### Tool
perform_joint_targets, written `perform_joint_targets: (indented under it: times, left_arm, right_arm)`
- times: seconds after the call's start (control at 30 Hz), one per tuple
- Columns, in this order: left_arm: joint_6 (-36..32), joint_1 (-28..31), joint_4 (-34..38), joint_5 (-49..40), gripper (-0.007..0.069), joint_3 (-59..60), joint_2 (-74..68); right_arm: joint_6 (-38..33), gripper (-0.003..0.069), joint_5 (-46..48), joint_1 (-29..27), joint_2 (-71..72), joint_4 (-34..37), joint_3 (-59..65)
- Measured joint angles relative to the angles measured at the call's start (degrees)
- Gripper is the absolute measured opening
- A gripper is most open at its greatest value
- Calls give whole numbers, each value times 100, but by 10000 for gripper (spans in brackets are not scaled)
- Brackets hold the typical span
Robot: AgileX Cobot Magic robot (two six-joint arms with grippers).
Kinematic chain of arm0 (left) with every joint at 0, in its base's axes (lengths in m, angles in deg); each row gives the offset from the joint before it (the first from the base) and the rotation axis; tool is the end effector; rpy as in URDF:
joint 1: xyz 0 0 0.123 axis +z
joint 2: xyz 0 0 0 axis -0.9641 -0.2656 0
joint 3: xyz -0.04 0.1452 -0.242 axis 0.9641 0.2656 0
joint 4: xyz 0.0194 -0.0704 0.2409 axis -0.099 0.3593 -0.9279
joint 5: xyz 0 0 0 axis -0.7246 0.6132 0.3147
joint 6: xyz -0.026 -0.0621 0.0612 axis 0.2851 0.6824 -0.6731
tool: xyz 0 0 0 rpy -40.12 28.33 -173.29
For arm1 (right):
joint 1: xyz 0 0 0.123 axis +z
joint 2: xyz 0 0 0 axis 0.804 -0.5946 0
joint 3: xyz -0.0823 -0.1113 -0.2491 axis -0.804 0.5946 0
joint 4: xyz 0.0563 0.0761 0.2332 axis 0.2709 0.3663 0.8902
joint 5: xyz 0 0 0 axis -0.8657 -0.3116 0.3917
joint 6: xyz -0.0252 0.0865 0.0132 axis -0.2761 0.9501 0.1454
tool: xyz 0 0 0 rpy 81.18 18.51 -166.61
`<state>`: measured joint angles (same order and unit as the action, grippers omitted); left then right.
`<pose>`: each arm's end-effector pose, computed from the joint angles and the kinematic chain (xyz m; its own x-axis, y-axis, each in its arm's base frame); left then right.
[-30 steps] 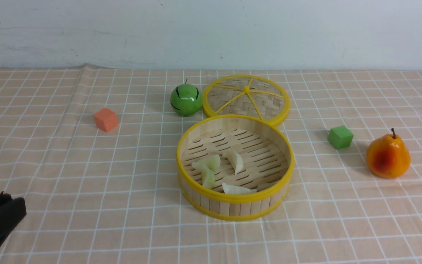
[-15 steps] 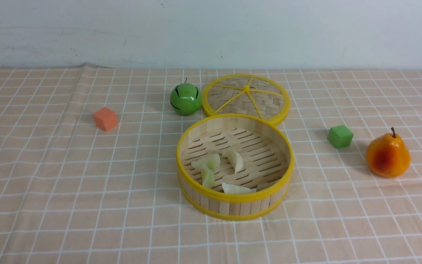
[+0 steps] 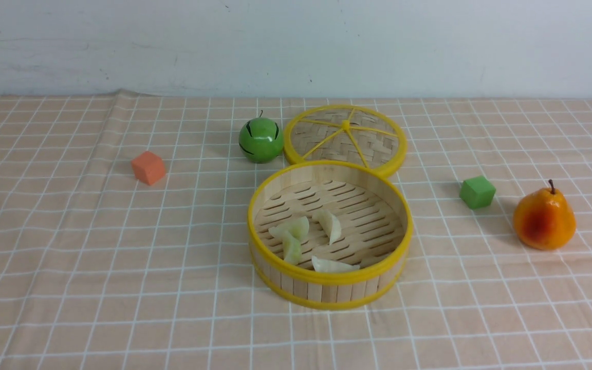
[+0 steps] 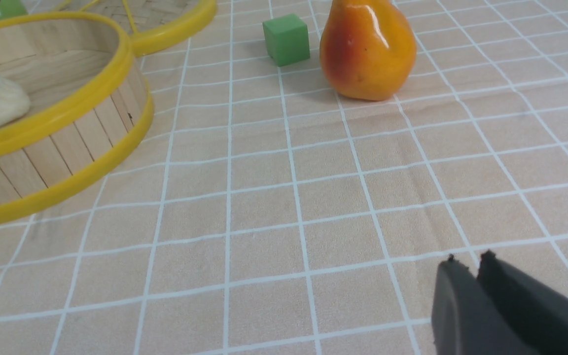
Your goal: Put the dumplings into the steamer on the table with the brown tablecloth.
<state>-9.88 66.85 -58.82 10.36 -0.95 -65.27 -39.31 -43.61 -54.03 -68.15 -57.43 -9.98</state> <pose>0.0518 -0.0063 0.1682 -0.3363 -0.1967 -0.9210 0.0479 0.9731 -0.2253 0.0520 0.0007 0.1733 -0.3031 0.1826 -0.9353 0.0526 0.9832 0.1749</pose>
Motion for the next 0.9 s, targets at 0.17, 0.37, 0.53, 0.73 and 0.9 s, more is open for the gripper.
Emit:
perform_joint_targets:
  times: [0.17, 0.37, 0.53, 0.73, 0.9]
  left_arm:
    - [-15, 0, 195, -12, -14, 0, 0]
    - [-15, 0, 380, -39, -14, 0, 0]
    - [-15, 0, 405, -39, -14, 0, 0]
    - [-15, 0, 405, -39, -14, 0, 0]
    - [-15, 0, 405, -39, -14, 0, 0]
  right_arm:
    - [0, 70, 0, 0, 0, 0, 0]
    - [0, 78, 0, 0, 0, 0, 0]
    - [0, 86, 0, 0, 0, 0, 0]
    - [0, 96, 0, 0, 0, 0, 0]
    - [0, 104, 0, 0, 0, 5, 0]
